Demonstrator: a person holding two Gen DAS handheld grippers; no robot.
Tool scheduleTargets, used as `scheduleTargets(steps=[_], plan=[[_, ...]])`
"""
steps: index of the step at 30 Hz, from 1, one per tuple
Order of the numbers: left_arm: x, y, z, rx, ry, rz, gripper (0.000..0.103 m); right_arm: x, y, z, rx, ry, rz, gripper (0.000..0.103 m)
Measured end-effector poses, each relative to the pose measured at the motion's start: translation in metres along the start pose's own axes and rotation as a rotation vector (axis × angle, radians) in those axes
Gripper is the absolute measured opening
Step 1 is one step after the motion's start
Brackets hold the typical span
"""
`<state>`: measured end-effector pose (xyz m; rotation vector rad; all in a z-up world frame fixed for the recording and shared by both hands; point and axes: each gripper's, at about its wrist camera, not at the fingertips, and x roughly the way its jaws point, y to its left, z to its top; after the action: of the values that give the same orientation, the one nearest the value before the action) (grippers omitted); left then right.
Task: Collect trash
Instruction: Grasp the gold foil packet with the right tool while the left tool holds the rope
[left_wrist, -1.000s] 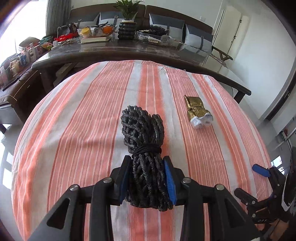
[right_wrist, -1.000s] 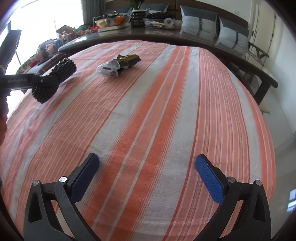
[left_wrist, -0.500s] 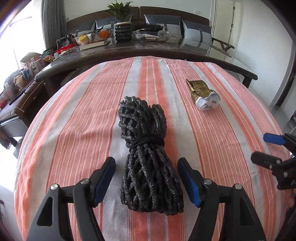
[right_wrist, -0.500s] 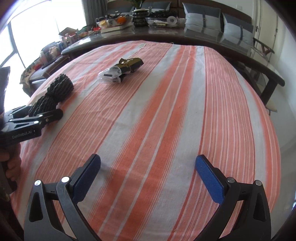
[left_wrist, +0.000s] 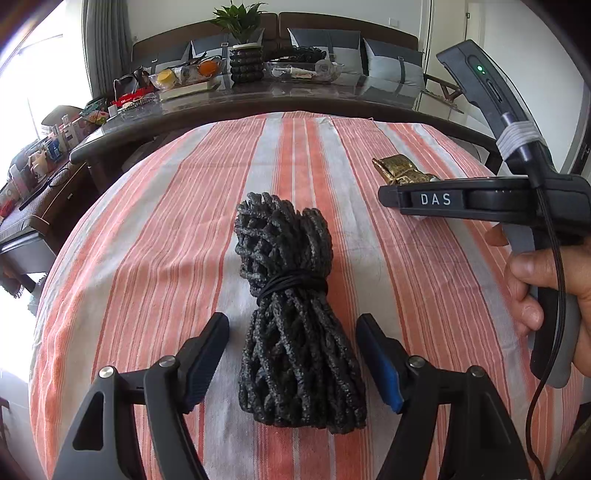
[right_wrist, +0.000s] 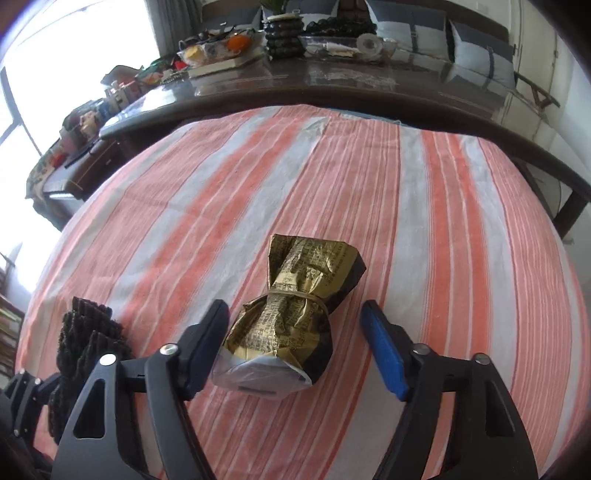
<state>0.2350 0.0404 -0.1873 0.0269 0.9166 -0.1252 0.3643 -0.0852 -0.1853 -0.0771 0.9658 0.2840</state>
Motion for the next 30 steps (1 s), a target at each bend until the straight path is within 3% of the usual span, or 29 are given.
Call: scheduleTargets(steps=[1, 5, 10, 14, 16, 18, 20, 26, 30], plan=[[0.000, 0.000, 0.000, 0.000, 0.000, 0.000, 0.073, -0.003, 0.001, -0.002, -0.022, -0.013, -0.018, 0.047], [0.000, 0.000, 0.000, 0.000, 0.000, 0.000, 0.073, -0.026, -0.011, -0.022, -0.067, -0.017, 0.050, 0.046], [0.000, 0.000, 0.000, 0.001, 0.000, 0.003, 0.073, -0.080, -0.014, -0.091, -0.227, -0.025, 0.141, 0.046], [0.000, 0.000, 0.000, 0.001, 0.000, 0.004, 0.073, -0.102, -0.012, -0.136, -0.301, -0.033, 0.119, 0.048], [0.000, 0.000, 0.000, 0.001, 0.000, 0.003, 0.073, -0.101, -0.014, -0.143, -0.304, -0.048, 0.092, 0.052], [0.000, 0.000, 0.000, -0.001, 0.000, 0.001, 0.073, -0.099, -0.021, -0.142, -0.251, -0.055, 0.085, 0.070], [0.000, 0.000, 0.000, -0.002, -0.001, 0.001, 0.073, -0.095, -0.028, -0.140, -0.201, -0.046, 0.096, 0.078], [0.000, 0.000, 0.000, -0.001, 0.000, 0.003, 0.074, -0.091, -0.032, -0.140, -0.172, -0.033, 0.066, 0.093], [0.000, 0.001, 0.001, 0.000, 0.000, 0.004, 0.074, -0.090, -0.034, -0.140, -0.162, -0.028, 0.054, 0.097]])
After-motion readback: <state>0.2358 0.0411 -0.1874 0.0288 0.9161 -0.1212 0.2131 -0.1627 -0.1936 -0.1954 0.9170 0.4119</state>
